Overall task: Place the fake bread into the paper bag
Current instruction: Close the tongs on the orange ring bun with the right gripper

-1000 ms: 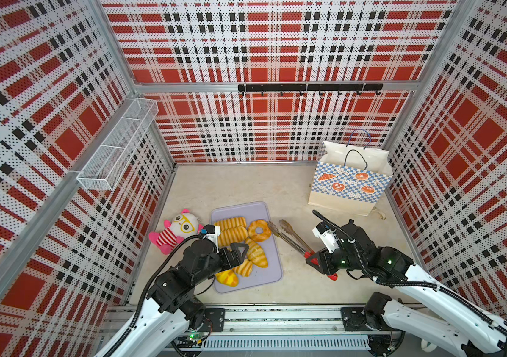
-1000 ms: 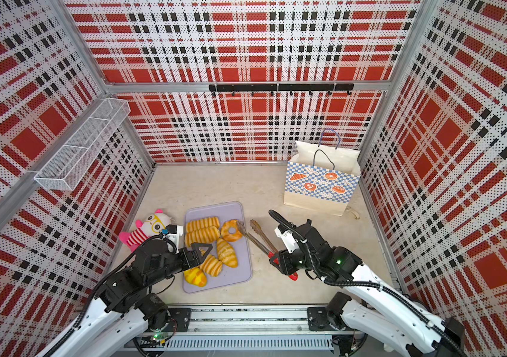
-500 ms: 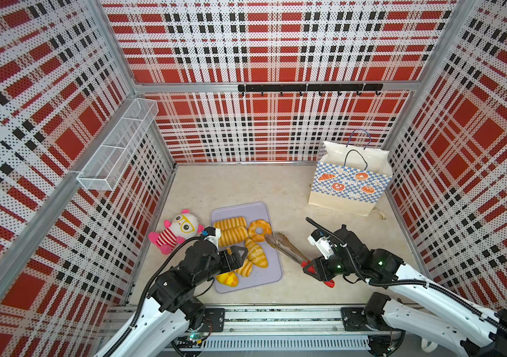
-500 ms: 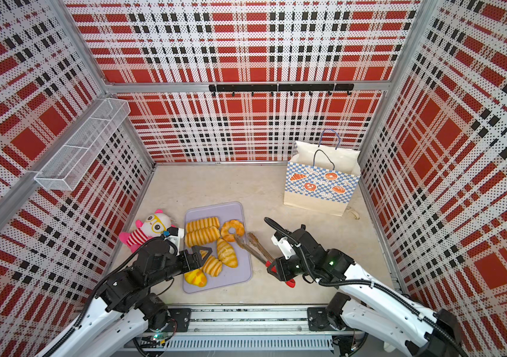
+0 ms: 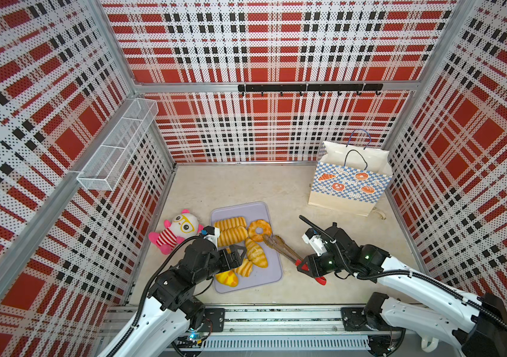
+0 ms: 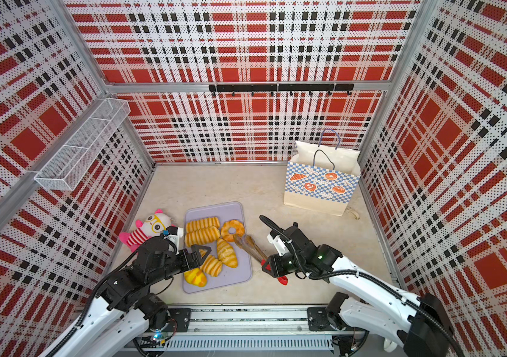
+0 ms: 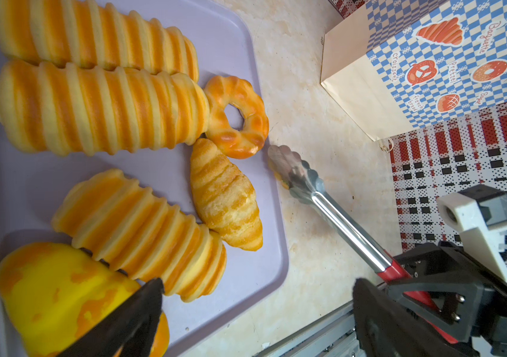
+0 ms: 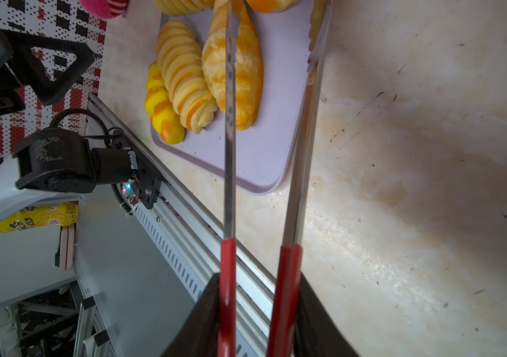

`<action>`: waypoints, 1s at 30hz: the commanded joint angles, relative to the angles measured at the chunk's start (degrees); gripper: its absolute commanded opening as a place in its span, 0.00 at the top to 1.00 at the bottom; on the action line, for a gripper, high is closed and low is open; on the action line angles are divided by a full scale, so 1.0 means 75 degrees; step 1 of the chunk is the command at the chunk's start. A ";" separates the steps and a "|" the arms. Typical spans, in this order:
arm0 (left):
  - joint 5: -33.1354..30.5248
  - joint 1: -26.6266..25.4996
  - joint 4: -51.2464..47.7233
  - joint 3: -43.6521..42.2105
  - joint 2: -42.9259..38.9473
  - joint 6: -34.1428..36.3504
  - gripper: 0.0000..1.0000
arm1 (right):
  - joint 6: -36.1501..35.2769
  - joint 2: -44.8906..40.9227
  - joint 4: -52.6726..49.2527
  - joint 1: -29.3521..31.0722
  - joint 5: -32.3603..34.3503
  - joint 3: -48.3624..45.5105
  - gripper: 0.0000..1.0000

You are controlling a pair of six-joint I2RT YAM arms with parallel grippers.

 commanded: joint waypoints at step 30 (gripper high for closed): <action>0.0295 0.0115 0.0012 -0.0092 -0.0034 0.0244 0.02 | -0.0642 0.2755 0.0228 0.0331 0.2359 0.1845 0.64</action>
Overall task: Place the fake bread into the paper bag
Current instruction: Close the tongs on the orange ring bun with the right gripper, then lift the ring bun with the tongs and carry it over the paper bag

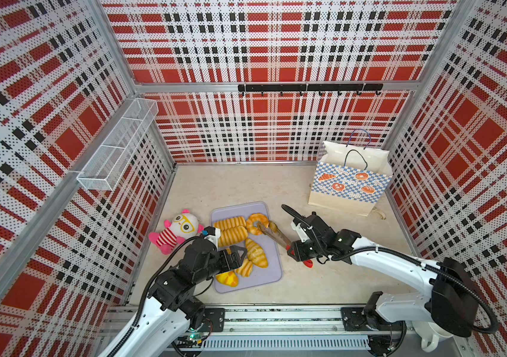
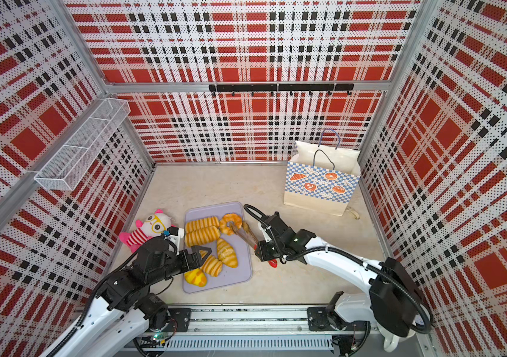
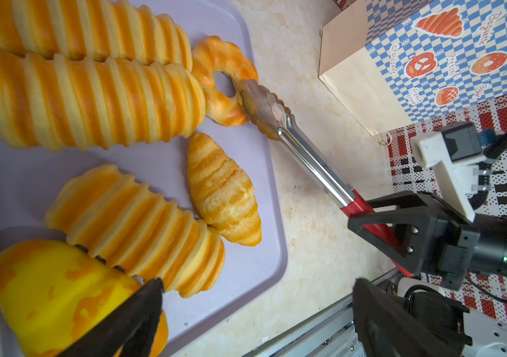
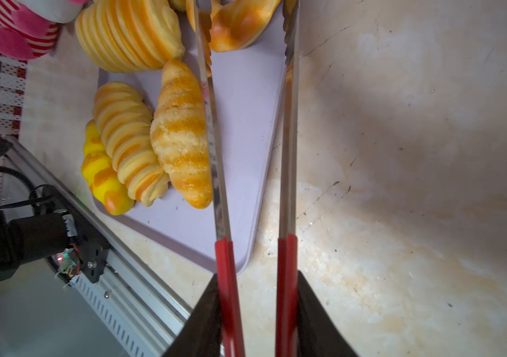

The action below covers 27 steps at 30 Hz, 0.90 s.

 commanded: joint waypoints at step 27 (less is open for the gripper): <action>0.0288 0.0070 0.0224 0.0050 -0.0115 0.0019 0.02 | -0.0463 -0.0554 -0.0667 0.0867 0.2741 0.0564 0.89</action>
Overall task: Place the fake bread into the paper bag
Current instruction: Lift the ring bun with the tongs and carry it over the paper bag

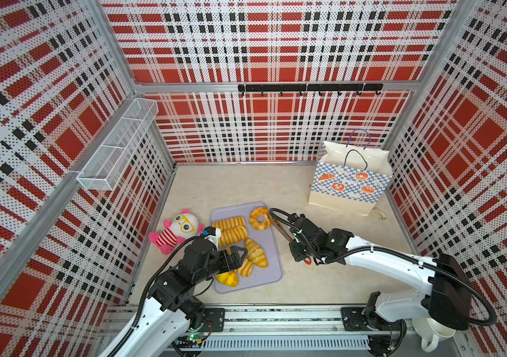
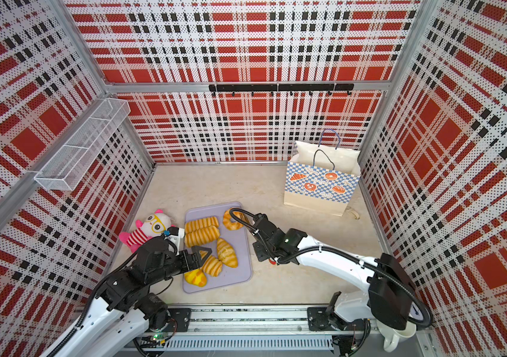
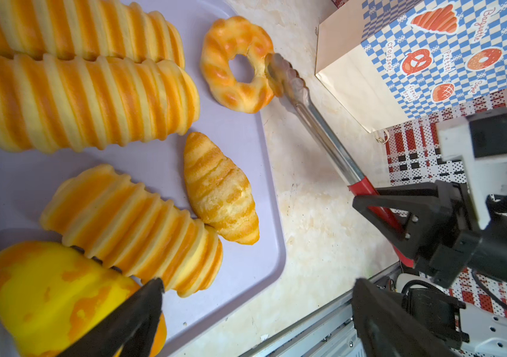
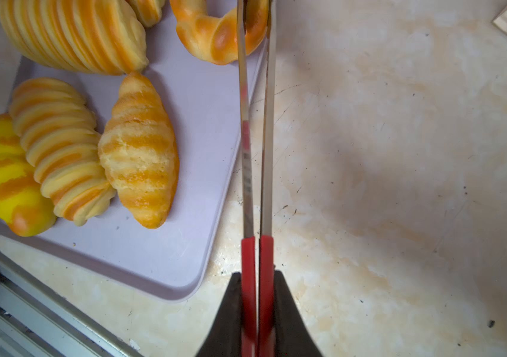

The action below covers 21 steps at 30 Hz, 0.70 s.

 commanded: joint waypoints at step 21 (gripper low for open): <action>0.0666 -0.0012 0.4351 0.0506 0.0454 0.0350 0.02 | -0.0669 -0.4299 0.0392 0.0022 0.1271 -0.0294 0.92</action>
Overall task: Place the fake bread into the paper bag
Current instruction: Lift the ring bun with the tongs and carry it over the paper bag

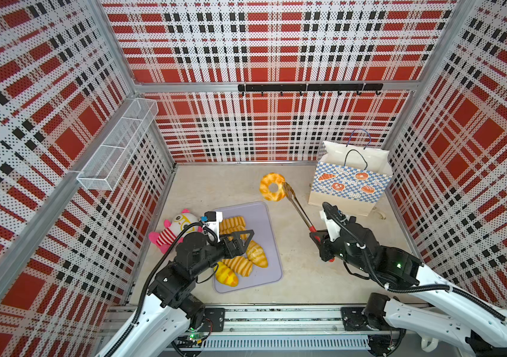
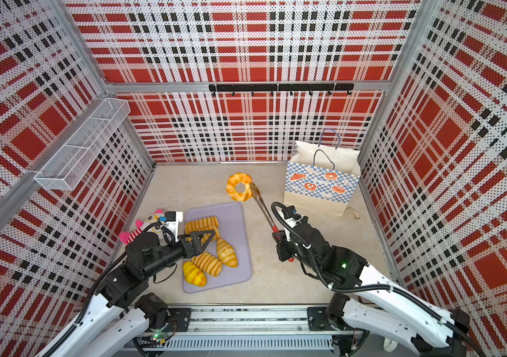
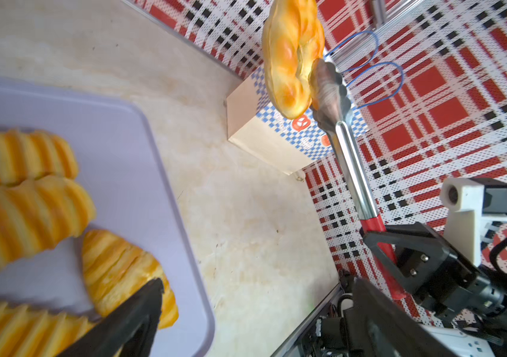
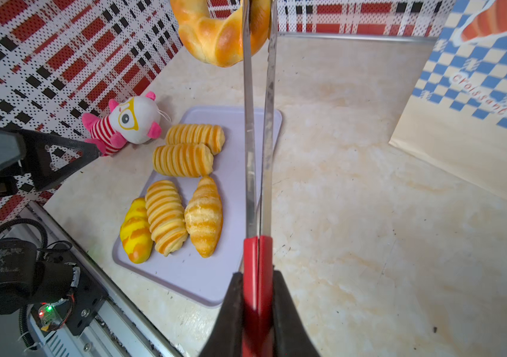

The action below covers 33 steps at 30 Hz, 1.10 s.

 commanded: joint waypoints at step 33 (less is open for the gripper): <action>-0.0434 -0.1591 0.6452 -0.0385 0.3407 0.2429 0.02 | -0.2599 0.0060 0.1729 -0.2024 0.3988 0.1863 0.94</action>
